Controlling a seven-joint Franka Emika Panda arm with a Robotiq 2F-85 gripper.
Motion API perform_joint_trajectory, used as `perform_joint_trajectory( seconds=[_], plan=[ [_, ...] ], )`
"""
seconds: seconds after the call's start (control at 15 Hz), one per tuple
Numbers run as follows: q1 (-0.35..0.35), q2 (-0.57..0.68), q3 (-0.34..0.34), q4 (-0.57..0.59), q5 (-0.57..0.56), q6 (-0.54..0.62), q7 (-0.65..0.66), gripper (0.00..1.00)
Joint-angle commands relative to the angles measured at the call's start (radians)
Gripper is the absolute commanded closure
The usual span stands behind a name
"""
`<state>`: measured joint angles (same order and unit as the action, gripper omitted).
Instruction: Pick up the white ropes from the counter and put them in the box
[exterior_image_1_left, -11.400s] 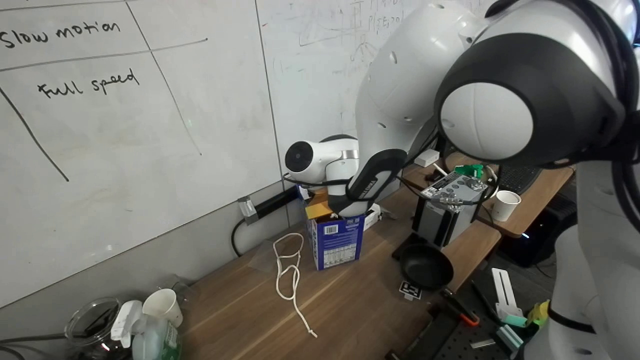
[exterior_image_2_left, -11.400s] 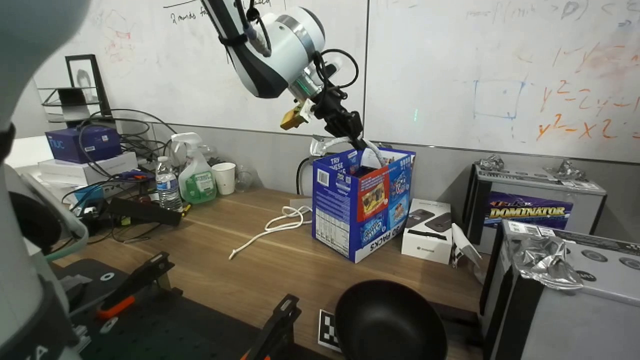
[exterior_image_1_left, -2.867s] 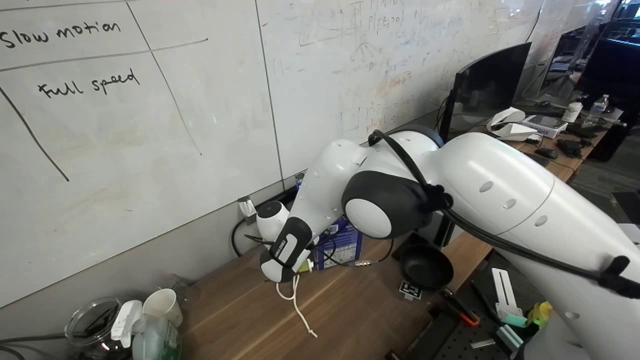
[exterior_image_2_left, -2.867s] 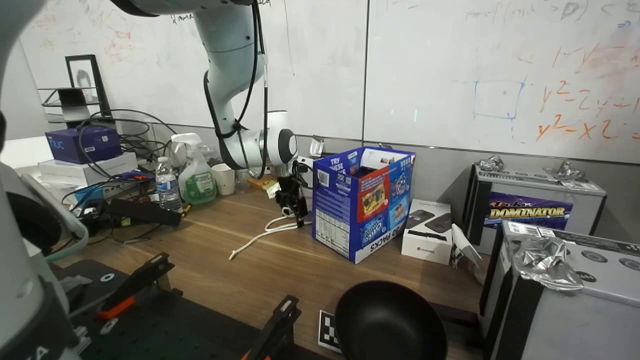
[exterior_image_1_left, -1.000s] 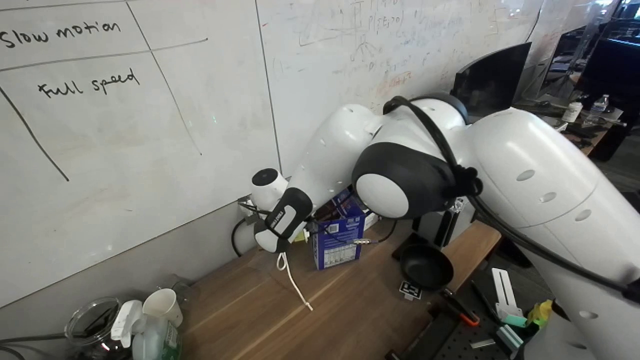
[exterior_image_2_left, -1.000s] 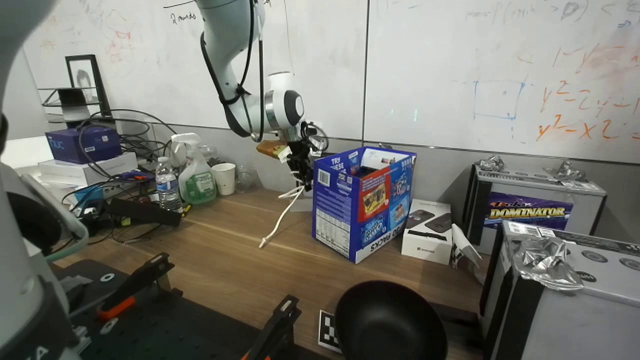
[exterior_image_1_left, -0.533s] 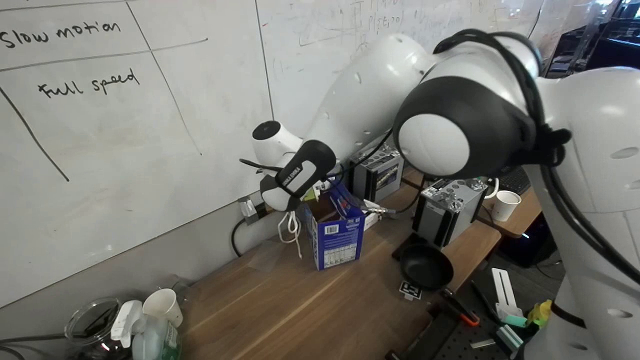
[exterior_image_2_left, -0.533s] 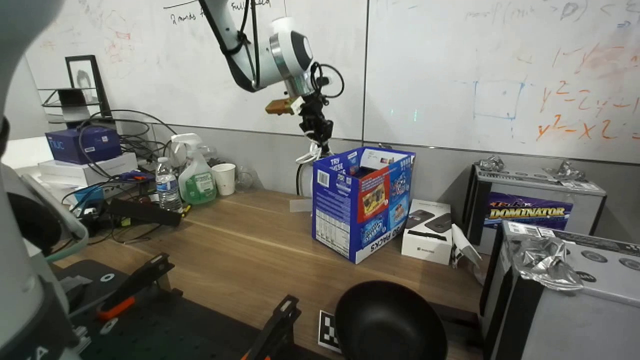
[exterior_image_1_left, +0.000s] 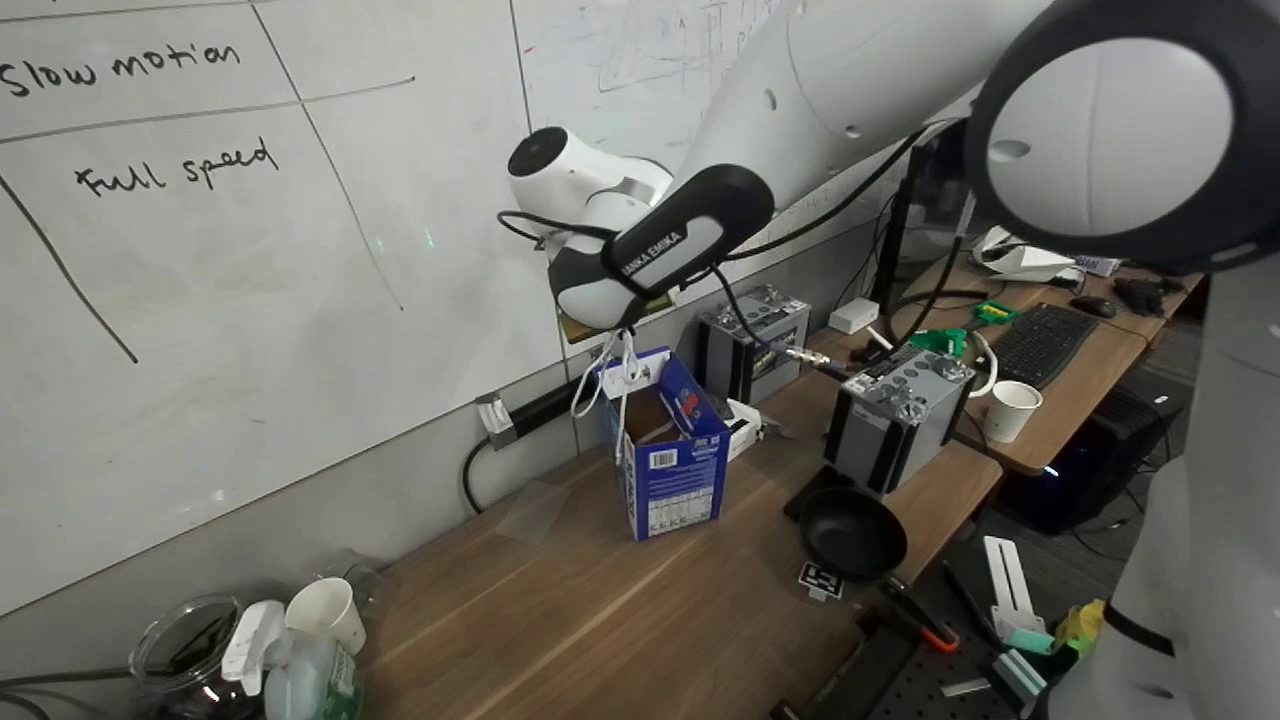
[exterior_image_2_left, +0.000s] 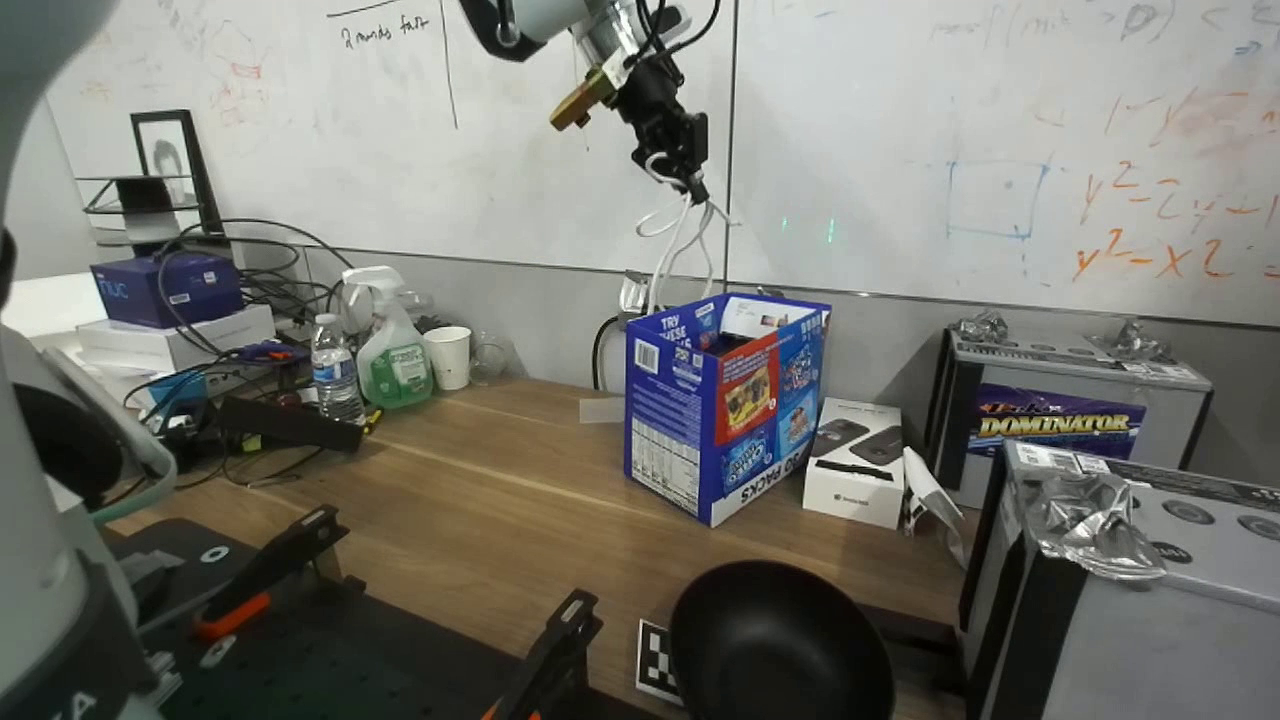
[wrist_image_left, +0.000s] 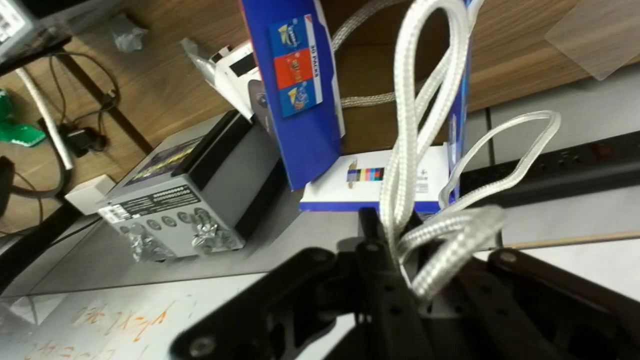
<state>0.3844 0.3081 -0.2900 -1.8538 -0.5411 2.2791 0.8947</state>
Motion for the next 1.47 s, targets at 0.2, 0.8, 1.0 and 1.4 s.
perform_joint_trajectory(
  seconds=[0.2, 0.8, 1.0, 1.4],
  plan=[
    [-0.128, -0.101, 0.13, -0.007, -0.113, -0.113, 0.052, 0.84],
    [-0.209, -0.076, 0.19, 0.016, -0.156, -0.142, 0.064, 0.84],
    [-0.222, -0.062, 0.192, 0.007, -0.164, -0.134, 0.068, 0.84],
    [-0.246, -0.026, 0.183, 0.005, -0.197, -0.136, 0.076, 0.84]
  ],
)
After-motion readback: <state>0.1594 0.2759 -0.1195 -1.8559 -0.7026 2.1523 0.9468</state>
